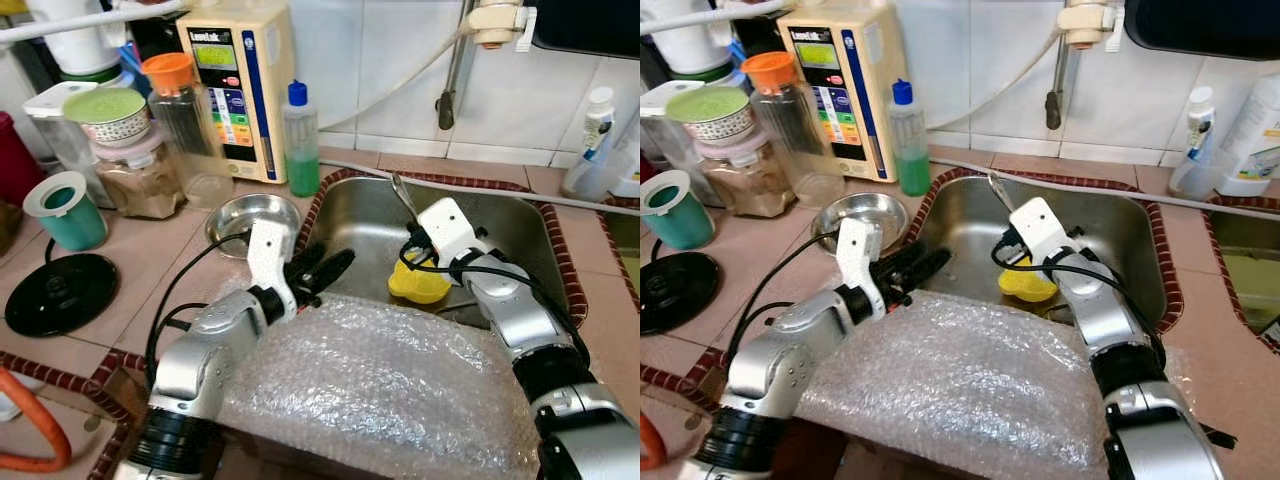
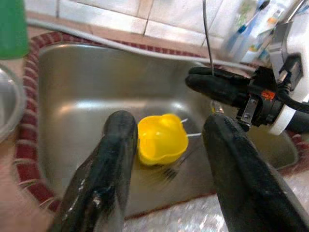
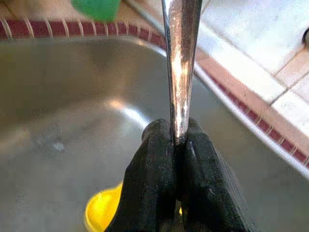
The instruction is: Kitchen organization
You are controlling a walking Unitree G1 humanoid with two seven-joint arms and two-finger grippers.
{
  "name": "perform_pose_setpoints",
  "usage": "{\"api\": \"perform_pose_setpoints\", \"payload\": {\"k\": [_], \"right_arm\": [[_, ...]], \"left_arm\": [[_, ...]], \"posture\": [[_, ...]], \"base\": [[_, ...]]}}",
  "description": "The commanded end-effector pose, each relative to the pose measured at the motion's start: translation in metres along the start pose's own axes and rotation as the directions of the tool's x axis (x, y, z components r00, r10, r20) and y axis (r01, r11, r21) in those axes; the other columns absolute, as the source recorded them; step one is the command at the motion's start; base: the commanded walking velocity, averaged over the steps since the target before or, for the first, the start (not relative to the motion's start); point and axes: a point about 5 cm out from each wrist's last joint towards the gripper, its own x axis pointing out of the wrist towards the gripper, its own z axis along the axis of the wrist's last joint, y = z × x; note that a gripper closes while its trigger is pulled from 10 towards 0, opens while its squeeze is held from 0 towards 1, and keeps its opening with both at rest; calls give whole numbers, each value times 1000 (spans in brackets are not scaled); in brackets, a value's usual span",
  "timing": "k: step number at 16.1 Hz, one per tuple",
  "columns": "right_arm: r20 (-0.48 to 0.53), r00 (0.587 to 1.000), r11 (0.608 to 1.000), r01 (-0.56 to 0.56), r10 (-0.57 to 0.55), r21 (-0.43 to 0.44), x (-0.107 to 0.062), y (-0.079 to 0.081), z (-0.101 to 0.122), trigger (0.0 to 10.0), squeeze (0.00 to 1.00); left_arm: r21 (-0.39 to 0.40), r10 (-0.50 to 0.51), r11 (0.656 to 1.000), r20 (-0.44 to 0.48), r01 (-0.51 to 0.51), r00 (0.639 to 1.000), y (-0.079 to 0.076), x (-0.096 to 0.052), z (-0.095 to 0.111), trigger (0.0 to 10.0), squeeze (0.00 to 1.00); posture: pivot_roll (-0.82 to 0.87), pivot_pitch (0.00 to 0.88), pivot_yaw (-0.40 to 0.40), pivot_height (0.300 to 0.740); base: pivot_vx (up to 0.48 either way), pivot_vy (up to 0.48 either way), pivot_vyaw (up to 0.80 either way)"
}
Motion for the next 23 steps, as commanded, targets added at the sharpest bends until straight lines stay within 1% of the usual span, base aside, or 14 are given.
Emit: {"api": "perform_pose_setpoints", "payload": {"k": [1, 4, 5, 8, 9, 14, 15, 16, 17, 18, 20, 23], "right_arm": [[18, 1000, 1000, 15, -15, -20, 3, -5, 6, 0, 0], [-50, 998, 999, 30, -32, -37, 2, -9, -9, 0, 0], [-91, 995, 999, 37, -39, -32, 1, -10, -16, 0, 0], [-200, 977, 997, 72, -78, -34, -3, -14, -37, 0, 0], [-221, 971, 995, 88, -95, -38, -5, -16, -42, 0, 0], [-246, 962, 993, 115, -121, -40, -9, -18, -51, 0, 0], [-256, 959, 993, 115, -119, -29, -10, -19, -53, 0, 0], [-261, 959, 993, 113, -114, -17, -10, -19, -54, 1059, 0], [-274, 956, 994, 112, -107, 0, -11, -18, -56, 9137, 1000], [-290, 952, 994, 107, -99, 12, -12, -18, -58, 10000, 1000], [-310, 947, 995, 97, -90, 7, -13, -17, -61, 10000, 1000], [-330, 941, 996, 86, -74, 21, -15, -14, -66, 10000, 1000]], "left_arm": [[25, -12, 1000, 8, 12, 1000, -1, -2, 3, 10000, 1000], [30, 0, 1000, 1, 0, 1000, 1, -4, 2, 10000, 1000], [34, 3, 999, -4, -2, 1000, 2, -5, 1, 10000, 1000], [50, -4, 999, -23, 5, 1000, 1, -6, -2, 10000, 1000], [48, -4, 999, -26, 5, 1000, -1, -5, -3, 10000, 1000], [52, -15, 999, -32, 16, 999, -3, -3, -4, 10000, 1000], [52, -17, 998, -33, 18, 999, -3, -3, -4, 10000, 1000], [52, -17, 998, -35, 19, 999, -3, -3, -5, 10000, 1000], [53, -18, 998, -39, 20, 999, -3, -3, -5, 10000, 1000], [53, -27, 998, -58, 30, 998, -4, -2, -7, 10000, 1000], [51, -42, 998, -85, 46, 996, -5, -3, -10, 10000, 1000], [59, -52, 997, -99, 58, 994, -6, -3, -12, 10000, 1000]], "posture": [[54, 0, 88, 740], [73, 0, 91, 740], [81, 0, 92, 740], [79, 0, 95, 740], [76, 0, 97, 740], [66, 0, 103, 740], [66, 0, 103, 740], [66, 0, 102, 740], [65, 0, 101, 740], [67, 0, 100, 740], [67, 0, 99, 740], [64, 0, 102, 740]], "base": [[0, 0, 0], [0, 0, 0], [0, 0, 0], [0, 0, 0], [0, 0, 0], [0, 0, 0], [0, 0, 0], [0, 0, 0], [0, 0, 0], [0, 0, 0], [0, 0, 0], [0, 0, 0]]}}
